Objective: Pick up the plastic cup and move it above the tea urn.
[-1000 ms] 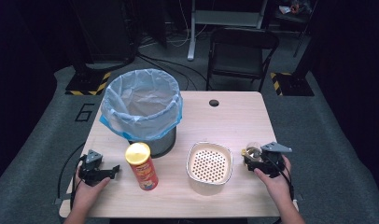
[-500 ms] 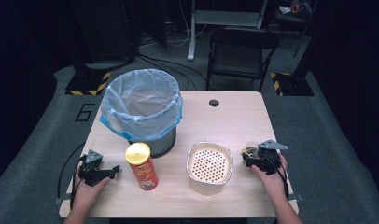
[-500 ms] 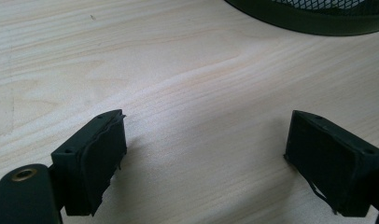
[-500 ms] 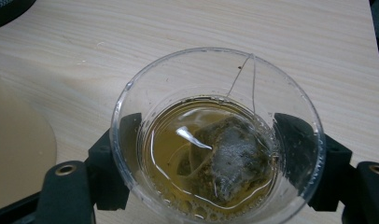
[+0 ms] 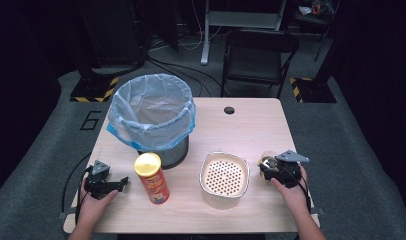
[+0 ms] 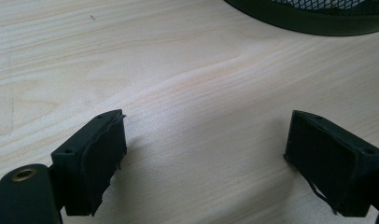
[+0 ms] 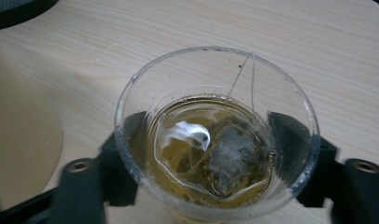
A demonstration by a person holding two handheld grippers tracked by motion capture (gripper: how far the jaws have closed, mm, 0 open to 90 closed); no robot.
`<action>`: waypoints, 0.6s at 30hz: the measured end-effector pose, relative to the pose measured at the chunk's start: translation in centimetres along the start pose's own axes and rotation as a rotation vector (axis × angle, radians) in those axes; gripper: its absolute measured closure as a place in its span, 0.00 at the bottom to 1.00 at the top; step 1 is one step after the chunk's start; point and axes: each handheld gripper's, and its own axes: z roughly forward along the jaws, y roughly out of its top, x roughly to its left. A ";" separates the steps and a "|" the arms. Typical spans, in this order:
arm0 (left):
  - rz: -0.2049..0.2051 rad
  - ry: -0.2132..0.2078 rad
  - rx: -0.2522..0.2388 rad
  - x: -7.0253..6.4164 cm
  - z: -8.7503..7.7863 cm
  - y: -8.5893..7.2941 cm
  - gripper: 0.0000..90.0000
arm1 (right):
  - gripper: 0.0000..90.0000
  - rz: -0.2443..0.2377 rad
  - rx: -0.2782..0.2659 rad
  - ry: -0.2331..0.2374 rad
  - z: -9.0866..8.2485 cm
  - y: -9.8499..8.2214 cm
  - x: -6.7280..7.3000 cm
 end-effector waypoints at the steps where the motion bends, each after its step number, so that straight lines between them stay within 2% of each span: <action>1: 0.000 0.000 0.000 0.0 0.0 0.0 0.13 | 0.37 0.002 -0.005 0.008 0.0 0.0 0.0; 7: 0.000 0.000 0.000 0.0 0.0 0.0 0.13 | 0.38 -0.001 -0.009 0.015 0.0 0.0 -0.3; 10: 0.000 0.000 0.000 0.0 0.0 0.0 0.13 | 0.38 -0.025 -0.018 0.024 0.1 0.0 -0.5; 11: 0.000 0.000 0.000 0.0 0.0 0.0 0.13 | 0.37 -0.027 -0.025 0.014 0.2 0.0 -0.5; 18: 0.000 0.000 0.000 0.0 0.0 0.0 0.13 | 0.31 0.018 -0.035 0.011 0.6 0.0 -0.7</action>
